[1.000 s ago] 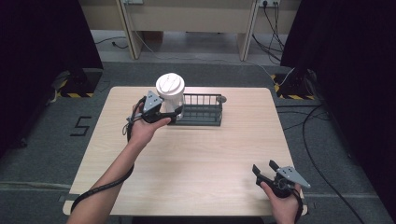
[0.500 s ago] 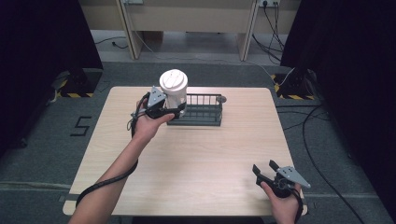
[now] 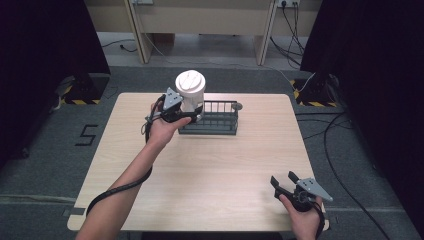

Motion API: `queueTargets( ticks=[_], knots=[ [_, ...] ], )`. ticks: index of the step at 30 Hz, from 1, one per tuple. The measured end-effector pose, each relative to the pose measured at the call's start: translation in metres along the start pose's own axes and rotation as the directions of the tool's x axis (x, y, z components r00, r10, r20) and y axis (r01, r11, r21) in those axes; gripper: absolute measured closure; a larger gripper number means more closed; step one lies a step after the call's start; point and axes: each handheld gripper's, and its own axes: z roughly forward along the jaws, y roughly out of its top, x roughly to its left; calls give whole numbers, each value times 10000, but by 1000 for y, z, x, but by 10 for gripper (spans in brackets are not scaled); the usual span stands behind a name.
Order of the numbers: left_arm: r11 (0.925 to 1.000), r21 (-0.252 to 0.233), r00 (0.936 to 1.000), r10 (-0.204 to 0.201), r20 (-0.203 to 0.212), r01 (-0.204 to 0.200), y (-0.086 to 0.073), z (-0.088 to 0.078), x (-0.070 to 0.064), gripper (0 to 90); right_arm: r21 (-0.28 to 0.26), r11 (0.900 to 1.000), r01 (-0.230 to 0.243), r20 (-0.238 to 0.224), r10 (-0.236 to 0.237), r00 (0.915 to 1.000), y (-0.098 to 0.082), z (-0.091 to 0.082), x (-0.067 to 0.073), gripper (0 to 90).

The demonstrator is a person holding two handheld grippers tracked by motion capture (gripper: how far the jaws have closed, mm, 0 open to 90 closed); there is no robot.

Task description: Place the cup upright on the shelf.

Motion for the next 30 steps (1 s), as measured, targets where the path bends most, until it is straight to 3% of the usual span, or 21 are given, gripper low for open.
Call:
queueTargets(
  ticks=[30],
  knots=[
    [9995, 130, 9994, -299, -182, 301, 9, 38, 4, 179, -8, 10000, -75, -75, 75, 9999, 0, 0, -1, 264]
  ],
)
